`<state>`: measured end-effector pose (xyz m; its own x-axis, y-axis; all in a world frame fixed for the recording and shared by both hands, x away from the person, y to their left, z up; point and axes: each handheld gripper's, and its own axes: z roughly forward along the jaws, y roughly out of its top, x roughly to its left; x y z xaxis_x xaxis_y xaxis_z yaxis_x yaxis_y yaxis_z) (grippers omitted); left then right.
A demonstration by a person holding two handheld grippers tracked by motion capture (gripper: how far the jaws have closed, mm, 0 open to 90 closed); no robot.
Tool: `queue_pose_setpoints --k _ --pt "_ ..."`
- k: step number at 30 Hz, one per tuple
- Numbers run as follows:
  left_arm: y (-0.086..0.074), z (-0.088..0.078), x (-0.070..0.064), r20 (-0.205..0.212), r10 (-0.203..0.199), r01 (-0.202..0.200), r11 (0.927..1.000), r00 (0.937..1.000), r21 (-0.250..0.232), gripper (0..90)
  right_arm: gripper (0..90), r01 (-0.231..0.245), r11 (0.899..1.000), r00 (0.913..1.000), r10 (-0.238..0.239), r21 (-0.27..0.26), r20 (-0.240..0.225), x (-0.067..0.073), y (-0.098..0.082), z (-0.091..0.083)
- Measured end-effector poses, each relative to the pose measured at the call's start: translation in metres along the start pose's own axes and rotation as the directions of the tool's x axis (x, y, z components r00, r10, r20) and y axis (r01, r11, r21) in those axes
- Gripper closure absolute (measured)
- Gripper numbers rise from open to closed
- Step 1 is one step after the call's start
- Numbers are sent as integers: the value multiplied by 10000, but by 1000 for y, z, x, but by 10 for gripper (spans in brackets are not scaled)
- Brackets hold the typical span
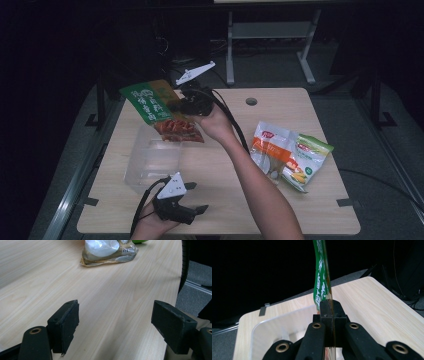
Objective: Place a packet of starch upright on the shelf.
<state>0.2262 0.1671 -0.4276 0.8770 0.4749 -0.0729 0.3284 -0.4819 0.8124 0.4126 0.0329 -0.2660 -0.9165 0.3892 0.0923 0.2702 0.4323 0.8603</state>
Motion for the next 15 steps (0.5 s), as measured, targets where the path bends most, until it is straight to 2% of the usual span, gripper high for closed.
queue_pose_setpoints --k 3,9,15 --pt "2 0 -1 -100 359 -358 9993 9993 75 217 899 -186 9998 9998 186 -101 18 -2 1 14" --pt "-2 -2 0 -108 446 -445 9989 9989 164 217 899 -636 9977 9979 634 -213 -117 -5 -3 43" --pt "-2 -4 1 -119 361 -360 9993 9993 109 218 899 -982 9946 9949 974 -341 -253 -11 -8 66"
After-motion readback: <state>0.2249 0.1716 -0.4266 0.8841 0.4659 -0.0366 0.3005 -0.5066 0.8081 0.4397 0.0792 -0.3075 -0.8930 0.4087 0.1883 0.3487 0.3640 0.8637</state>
